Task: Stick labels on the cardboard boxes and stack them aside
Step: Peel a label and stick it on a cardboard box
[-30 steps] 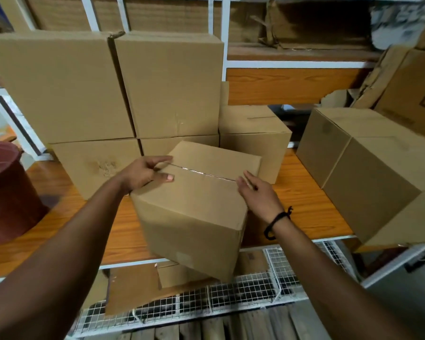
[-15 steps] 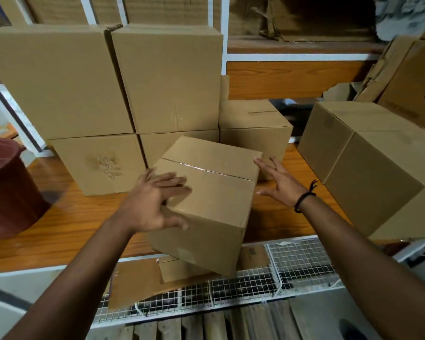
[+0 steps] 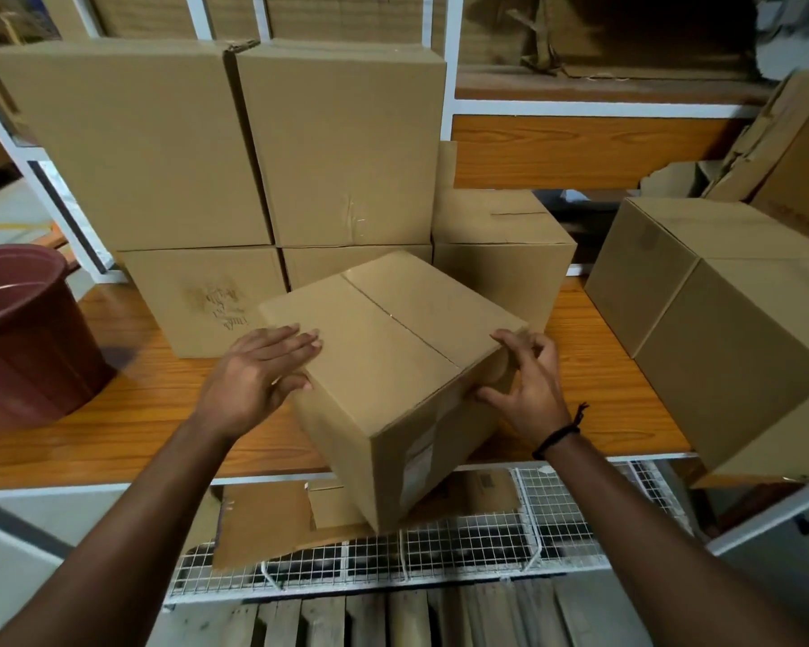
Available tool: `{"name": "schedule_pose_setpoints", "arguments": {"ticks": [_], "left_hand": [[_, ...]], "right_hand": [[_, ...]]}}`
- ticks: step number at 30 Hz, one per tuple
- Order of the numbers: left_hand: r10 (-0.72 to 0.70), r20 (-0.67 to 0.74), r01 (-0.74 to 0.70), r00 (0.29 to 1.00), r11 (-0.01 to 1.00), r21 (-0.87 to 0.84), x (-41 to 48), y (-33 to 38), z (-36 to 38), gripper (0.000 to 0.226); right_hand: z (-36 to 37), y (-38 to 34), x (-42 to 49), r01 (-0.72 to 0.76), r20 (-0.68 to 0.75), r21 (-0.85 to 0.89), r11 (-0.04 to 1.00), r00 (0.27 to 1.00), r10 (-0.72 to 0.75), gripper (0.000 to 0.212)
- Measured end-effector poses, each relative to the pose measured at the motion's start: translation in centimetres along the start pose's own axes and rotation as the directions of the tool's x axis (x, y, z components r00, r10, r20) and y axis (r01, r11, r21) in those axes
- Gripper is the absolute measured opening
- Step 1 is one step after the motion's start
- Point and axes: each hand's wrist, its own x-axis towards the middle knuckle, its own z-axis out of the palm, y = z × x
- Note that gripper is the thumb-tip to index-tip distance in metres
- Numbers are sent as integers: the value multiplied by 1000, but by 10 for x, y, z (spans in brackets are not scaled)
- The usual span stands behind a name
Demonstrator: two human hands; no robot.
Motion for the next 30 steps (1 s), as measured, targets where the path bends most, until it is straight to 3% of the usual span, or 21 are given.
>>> {"name": "schedule_pose_setpoints", "arguments": {"ticks": [6,9,12,13,16,18,20,23,27,30], "left_hand": [[-170,2,170,985,983,-68,-6,3,12,46],[-255,-8,250,967,955,-161,-13,9,14,52],[-444,-51,400,895,846,-353,-27,45,18,56],[-450,-70,392,890,834,-388,-34,61,22,57],[-218,-111,148,970,886,-440,-55,101,45,71],[-115,-100,67,988,919,-389,-60,111,59,82],[-81,-104,46,991,952,-304,-58,115,66,84],[-47,-102,26,994,980,-199,-58,115,66,66],[-45,-66,37,997,993,-113,-61,106,63,44],[-72,-17,69,997,991,-114,-64,93,60,63]], "right_hand": [[18,-2,-18,-9,-130,-18,1000,991,7,82],[16,2,-16,13,-109,-69,998,994,-20,85],[5,13,-11,85,-31,-152,985,995,-91,87],[0,20,-10,133,-13,-186,973,990,-138,89],[-9,44,-14,306,80,-244,920,952,-295,104],[-8,54,-18,374,155,-243,895,926,-345,107],[-3,58,-16,404,180,-225,887,912,-370,115],[6,59,-9,392,132,-217,894,919,-371,127],[17,52,-15,387,30,-166,907,922,-387,115],[22,47,-31,458,-59,-158,875,880,-471,114]]}}
